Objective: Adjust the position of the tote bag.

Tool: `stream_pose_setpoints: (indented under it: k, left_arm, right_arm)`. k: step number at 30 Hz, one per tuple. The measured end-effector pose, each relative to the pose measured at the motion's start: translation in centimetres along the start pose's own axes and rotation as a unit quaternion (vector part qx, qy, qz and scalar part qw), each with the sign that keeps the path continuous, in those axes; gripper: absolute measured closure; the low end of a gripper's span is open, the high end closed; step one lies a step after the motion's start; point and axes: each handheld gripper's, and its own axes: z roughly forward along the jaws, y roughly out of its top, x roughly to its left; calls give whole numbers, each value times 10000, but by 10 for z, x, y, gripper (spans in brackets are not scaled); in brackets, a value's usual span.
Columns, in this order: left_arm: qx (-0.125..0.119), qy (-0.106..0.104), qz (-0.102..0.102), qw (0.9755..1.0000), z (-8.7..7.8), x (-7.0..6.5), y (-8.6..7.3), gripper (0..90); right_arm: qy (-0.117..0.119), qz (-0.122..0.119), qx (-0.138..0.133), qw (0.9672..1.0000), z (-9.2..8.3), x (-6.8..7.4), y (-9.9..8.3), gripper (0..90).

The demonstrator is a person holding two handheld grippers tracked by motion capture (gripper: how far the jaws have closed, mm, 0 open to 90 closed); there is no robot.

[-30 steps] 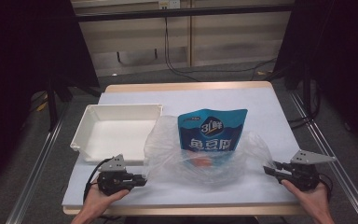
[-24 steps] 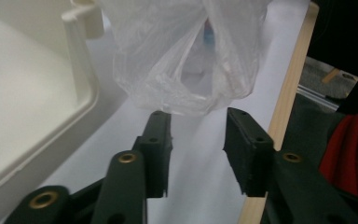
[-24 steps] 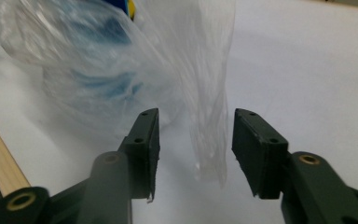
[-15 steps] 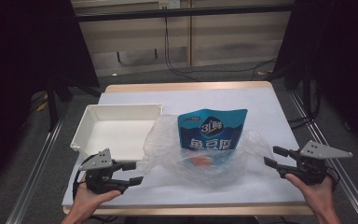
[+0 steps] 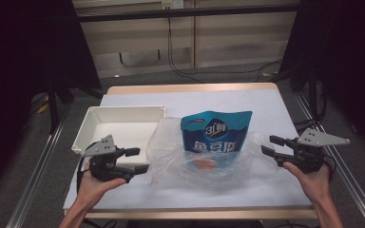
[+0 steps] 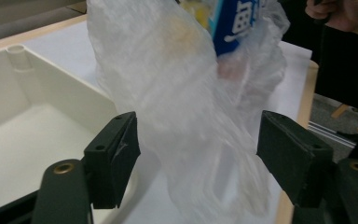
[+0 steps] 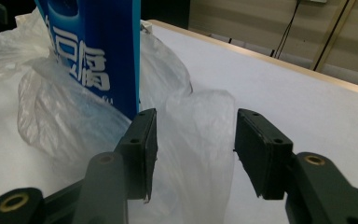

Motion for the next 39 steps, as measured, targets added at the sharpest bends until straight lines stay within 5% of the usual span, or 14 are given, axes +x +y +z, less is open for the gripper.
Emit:
stream_pose_setpoints:
  k: [6, 11, 16, 18, 24, 28, 32, 37, 39]
  left_arm:
    - [-125, -89, -71, 9999, 30, 21, 24, 189]
    - [265, -120, 47, 9996, 60, 21, 33, 203]
    - [242, -285, -67, 9993, 69, 23, 29, 746]
    - [365, -349, -108, 9987, 70, 23, 26, 895]
    - [938, -564, -117, 9939, 70, 8, 13, 900]
    - [1246, -447, -183, 9910, 70, 4, -3, 900]
    - [1393, -435, -398, 9885, 76, 5, -19, 900]
    - [1789, -564, -326, 9817, 87, 1, -31, 900]
    - [1757, -545, -374, 9822, 91, 0, -34, 900]
  right_arm:
    - [130, -96, 238, 9996, 21, -7, 10, 409]
    - [313, -58, 387, 9987, 39, -10, 14, 391]
    - [584, 80, 446, 9973, 49, -11, 7, 707]
    - [613, 114, 508, 9968, 51, -12, 1, 848]
    - [669, 166, 691, 9952, 49, -13, -9, 900]
    - [614, 130, 824, 9946, 51, -12, -14, 900]
    - [567, 120, 923, 9940, 59, -11, -20, 900]
    - [457, -15, 1140, 9924, 68, -9, -28, 900]
    - [430, 8, 1190, 9920, 70, -9, -31, 900]
